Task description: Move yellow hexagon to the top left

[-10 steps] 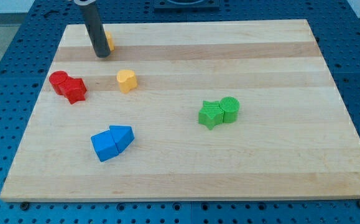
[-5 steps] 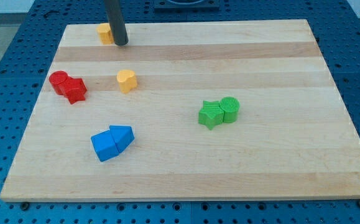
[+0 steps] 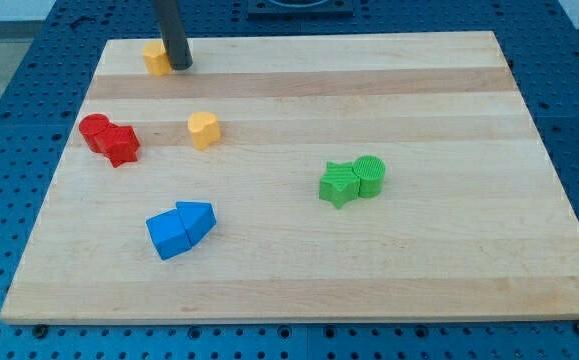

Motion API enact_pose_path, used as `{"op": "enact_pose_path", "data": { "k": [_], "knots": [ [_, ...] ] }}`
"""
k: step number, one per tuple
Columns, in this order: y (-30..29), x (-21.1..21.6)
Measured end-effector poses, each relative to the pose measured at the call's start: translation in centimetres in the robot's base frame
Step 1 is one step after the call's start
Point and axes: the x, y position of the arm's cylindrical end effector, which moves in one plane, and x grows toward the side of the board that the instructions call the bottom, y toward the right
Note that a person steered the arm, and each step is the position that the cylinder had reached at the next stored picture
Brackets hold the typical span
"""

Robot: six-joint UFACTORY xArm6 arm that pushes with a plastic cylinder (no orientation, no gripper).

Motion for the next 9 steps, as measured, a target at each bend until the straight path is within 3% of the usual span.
{"op": "enact_pose_path", "data": {
  "k": [3, 6, 9],
  "knots": [
    [-4.4, 0.1],
    [-0.5, -1.8],
    [-2.4, -3.8]
  ]
}}
